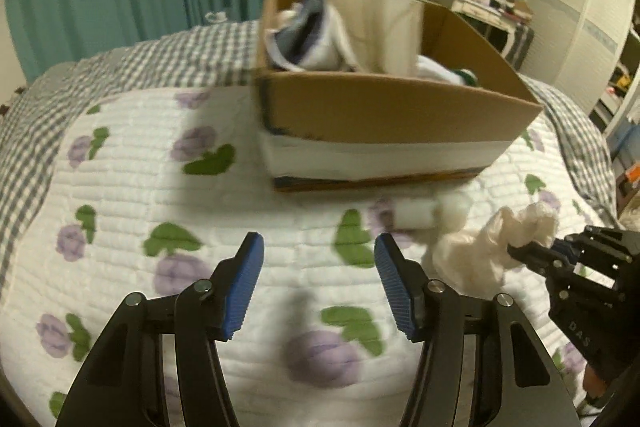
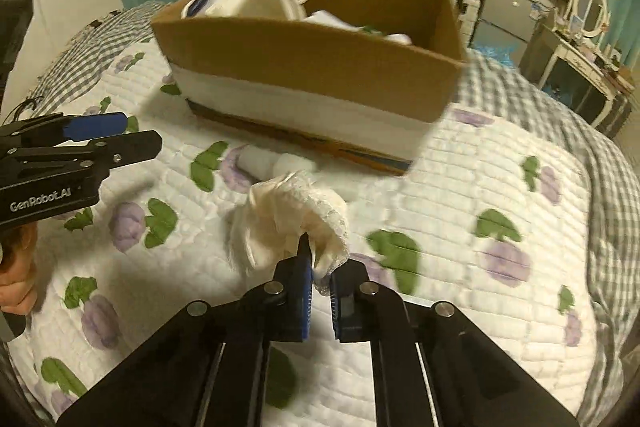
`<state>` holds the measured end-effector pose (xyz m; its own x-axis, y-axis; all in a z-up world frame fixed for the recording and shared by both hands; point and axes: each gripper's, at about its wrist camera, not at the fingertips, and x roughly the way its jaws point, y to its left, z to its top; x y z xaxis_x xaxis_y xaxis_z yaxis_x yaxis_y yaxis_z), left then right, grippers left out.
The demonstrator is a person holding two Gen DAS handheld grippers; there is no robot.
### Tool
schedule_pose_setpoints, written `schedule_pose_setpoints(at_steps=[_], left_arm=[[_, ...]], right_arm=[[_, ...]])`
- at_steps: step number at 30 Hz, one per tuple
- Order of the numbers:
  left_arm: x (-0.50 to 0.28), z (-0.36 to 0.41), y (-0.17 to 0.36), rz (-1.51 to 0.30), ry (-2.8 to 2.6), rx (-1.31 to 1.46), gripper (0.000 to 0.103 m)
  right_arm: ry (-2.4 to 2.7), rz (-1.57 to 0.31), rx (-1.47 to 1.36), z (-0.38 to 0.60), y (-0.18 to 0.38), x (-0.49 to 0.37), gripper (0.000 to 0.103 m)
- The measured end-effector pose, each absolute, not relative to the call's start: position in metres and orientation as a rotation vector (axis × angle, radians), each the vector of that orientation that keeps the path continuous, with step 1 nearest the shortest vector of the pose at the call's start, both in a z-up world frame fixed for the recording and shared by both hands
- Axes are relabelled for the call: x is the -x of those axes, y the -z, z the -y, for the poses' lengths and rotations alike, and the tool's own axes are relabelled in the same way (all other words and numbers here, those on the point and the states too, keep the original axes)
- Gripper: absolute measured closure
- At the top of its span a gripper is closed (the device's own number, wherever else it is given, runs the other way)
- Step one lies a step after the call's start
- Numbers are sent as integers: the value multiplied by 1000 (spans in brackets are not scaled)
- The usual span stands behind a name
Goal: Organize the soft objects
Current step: 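Grasp the white plastic item with the left tool while the right grasps the lace cloth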
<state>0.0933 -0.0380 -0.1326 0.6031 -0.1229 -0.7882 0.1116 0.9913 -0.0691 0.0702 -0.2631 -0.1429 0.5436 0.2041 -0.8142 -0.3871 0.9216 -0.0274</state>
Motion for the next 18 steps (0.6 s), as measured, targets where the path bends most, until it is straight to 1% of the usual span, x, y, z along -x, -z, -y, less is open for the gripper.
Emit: schedule_pose_setpoints(at_steps=[5,10,14,18], left_arm=[[-100,74,133,-919,193,-19,44],[-105,111,146,-949,255,-80,44],[-109,131,157,-967,299,-96,44],[-114,146,168,-961,266,-171,44]], right_arm=[[-283,-913,217,295,137,-66,96],[-236,-913,184,330,136,-64,96],[-226,-917,155,346,137,-63,96],[-233,-922,143,348,143,-63,96]])
